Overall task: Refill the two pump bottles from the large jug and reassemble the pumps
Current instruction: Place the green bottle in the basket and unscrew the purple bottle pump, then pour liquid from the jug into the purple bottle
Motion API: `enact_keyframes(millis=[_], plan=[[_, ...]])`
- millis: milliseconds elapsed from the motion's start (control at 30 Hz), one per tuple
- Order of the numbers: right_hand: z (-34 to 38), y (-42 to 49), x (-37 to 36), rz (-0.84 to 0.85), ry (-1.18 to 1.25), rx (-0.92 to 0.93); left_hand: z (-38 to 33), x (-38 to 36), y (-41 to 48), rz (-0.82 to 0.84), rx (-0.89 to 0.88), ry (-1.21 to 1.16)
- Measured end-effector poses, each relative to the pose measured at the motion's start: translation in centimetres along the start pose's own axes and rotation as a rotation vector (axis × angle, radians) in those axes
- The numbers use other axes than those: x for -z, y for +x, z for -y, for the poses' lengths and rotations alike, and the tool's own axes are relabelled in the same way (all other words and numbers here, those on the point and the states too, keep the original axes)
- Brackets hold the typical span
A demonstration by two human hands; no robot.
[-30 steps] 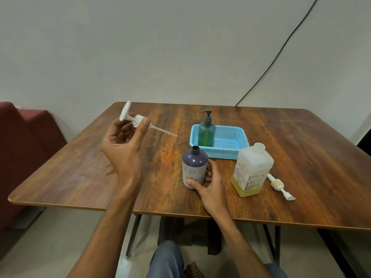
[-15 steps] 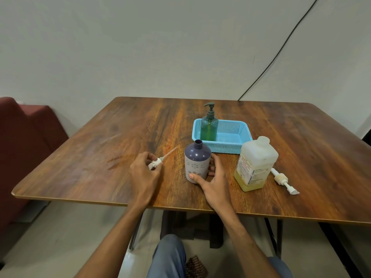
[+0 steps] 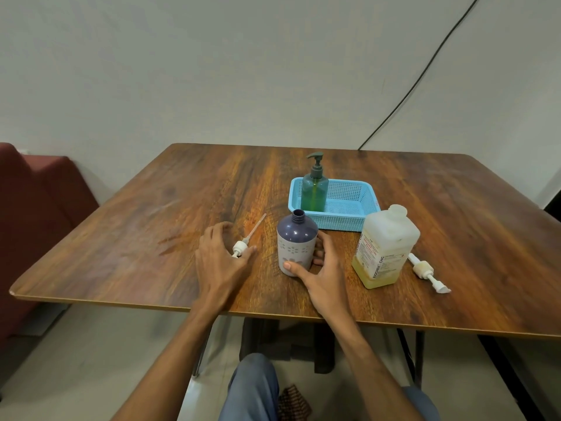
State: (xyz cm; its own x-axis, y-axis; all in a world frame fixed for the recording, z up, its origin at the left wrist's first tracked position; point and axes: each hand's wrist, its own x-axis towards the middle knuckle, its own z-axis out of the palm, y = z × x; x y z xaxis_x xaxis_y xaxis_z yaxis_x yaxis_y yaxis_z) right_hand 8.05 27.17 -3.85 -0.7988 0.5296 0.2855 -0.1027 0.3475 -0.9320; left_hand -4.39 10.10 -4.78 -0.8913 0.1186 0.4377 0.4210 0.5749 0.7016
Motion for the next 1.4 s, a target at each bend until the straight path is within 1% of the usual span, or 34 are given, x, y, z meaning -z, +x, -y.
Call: enact_keyframes(millis=[133,200,267,367,467,533,600,700,767,833,900,967,1067,1200,1300,1400], plan=[[0.0,0.0,0.0,0.013,-0.009,-0.019,-2.1,0.3,-1.4,-0.098,-0.177,-0.143],[0.0,-0.1,0.1,0.020,-0.007,-0.014,-3.5,0.3,-2.3,-0.050,-0.258,-0.229],[0.0,-0.3,0.2,0.020,-0.007,-0.008,-4.9,0.0,-2.9,0.021,-0.299,-0.316],[0.0,-0.7,0.4,-0.005,0.034,-0.003,-6.9,-0.8,-3.6,0.113,-0.288,-0.415],[0.3,-2.3,0.9,-0.066,0.038,0.026,-8.0,-2.2,-4.2,0.198,-0.195,-0.518],[0.6,-3.9,1.5,-0.174,-0.024,0.100,-8.3,-3.3,-4.3,0.206,-0.128,-0.547],[0.8,-5.4,2.6,-0.319,-0.073,0.190,-8.5,-4.0,-4.3,0.184,-0.080,-0.548],[1.4,-5.9,5.2,-0.587,-0.155,0.268,-8.8,-4.6,-4.0,0.151,-0.080,-0.571],[1.4,-5.1,7.2,-0.739,-0.247,0.278,-8.8,-5.0,-3.9,0.152,-0.100,-0.590],[1.1,-3.6,8.8,-0.789,-0.292,0.250,-8.8,-5.1,-3.8,0.162,-0.116,-0.606],[0.8,-2.2,9.9,-0.712,-0.241,0.167,-8.8,-5.2,-3.7,0.169,-0.123,-0.615],[0.7,-1.2,10.6,-0.560,-0.171,0.074,-8.7,-5.3,-3.7,0.163,-0.131,-0.623],[0.4,-0.1,11.3,-0.352,-0.142,0.014,-8.6,-5.3,-3.7,0.169,-0.136,-0.620],[0.5,1.1,11.9,-0.279,-0.205,0.031,-8.4,-5.4,-3.6,0.181,-0.131,-0.627],[1.5,1.8,12.0,-0.215,-0.333,0.081,-8.2,-5.5,-3.6,0.186,-0.116,-0.638],[3.2,2.7,11.8,-0.149,-0.469,0.170,-8.2,-5.6,-3.7,0.174,-0.103,-0.648]])
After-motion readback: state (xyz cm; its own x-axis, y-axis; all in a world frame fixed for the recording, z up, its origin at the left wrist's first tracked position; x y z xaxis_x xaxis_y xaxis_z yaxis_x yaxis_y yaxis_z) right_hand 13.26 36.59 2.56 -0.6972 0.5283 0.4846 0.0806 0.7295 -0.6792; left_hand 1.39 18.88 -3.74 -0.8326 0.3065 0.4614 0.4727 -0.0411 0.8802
